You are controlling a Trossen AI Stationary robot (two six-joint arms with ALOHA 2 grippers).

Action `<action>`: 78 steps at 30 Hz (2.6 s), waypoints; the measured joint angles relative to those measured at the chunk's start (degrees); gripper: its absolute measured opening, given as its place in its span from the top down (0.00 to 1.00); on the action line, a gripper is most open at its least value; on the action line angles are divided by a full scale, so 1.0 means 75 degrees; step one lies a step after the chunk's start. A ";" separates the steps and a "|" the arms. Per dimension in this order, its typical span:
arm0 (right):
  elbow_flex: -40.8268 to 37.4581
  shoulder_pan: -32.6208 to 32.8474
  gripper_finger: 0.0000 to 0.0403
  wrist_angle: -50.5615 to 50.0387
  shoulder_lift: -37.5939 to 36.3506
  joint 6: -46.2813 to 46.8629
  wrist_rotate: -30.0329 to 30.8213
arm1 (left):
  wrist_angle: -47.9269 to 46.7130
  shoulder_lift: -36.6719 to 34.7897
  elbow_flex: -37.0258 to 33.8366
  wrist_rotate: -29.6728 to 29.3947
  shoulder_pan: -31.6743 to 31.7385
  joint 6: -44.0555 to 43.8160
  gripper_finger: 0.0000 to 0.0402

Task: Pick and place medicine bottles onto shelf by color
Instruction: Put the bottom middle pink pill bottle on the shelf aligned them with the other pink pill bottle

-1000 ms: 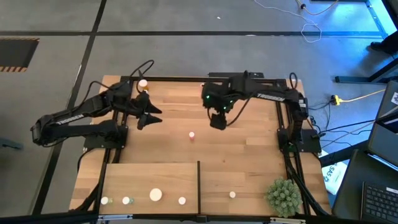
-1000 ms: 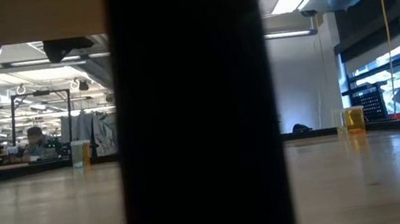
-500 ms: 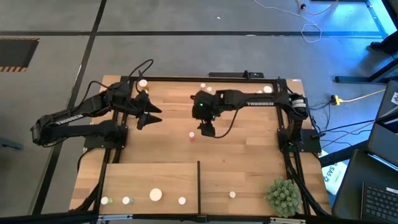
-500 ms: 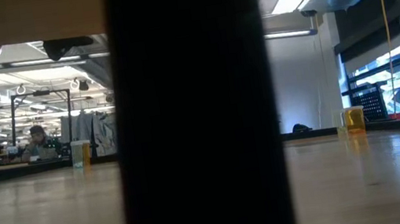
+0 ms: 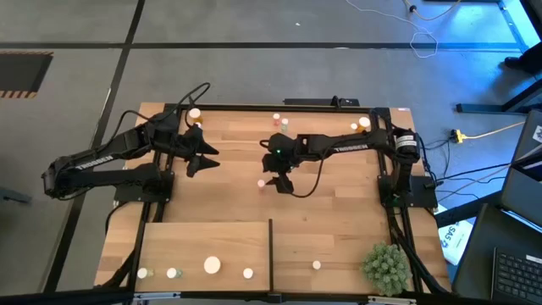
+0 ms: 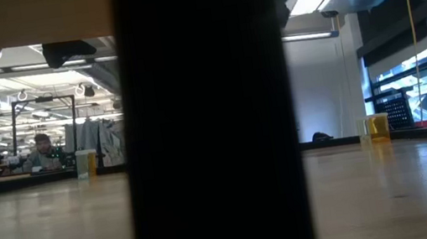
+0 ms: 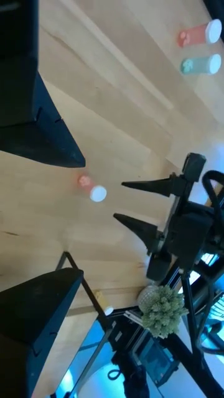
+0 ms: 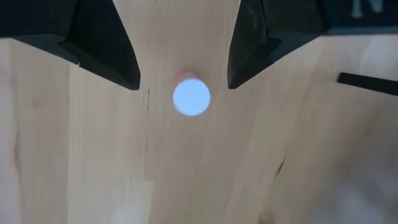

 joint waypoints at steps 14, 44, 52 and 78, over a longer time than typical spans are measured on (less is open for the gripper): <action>-0.0500 0.0000 0.39 0.1158 0.0364 -0.0026 -0.0050 | 0.0004 0.0000 0.0002 -0.0033 0.0000 0.0001 0.32; -0.0489 0.0000 0.39 0.1874 0.0886 -0.0179 -0.0187 | -0.0002 0.0000 -0.0001 -0.0033 0.0000 -0.0055 0.32; -0.0484 0.0003 0.44 0.1945 0.0974 -0.0126 -0.0187 | 0.0000 0.0000 -0.0001 -0.0030 0.0000 -0.0058 0.32; -0.0483 0.0000 0.67 0.1918 0.0967 -0.0012 -0.0178 | 0.0000 0.0000 -0.0001 -0.0033 0.0000 -0.0058 0.32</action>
